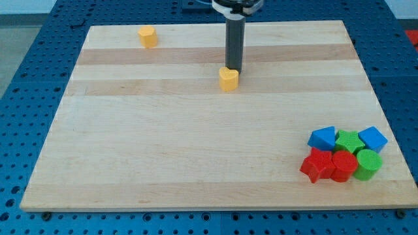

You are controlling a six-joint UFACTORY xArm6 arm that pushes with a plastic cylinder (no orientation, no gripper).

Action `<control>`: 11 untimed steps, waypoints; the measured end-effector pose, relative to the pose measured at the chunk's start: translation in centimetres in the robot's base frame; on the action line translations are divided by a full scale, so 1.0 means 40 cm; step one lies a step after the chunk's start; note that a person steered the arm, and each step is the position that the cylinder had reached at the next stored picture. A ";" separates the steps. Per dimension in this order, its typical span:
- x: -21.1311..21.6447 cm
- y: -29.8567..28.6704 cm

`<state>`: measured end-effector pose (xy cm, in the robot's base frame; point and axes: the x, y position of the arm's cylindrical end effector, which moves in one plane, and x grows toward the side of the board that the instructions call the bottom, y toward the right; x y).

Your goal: Move yellow heart above the green star

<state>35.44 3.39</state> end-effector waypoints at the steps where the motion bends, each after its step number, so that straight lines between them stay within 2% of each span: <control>1: -0.006 -0.019; 3: -0.049 -0.177; 4: -0.027 -0.182; 5: 0.019 -0.136; 6: 0.062 -0.019; 8: 0.118 0.291; 10: 0.124 0.310; 11: 0.173 0.343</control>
<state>42.37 17.13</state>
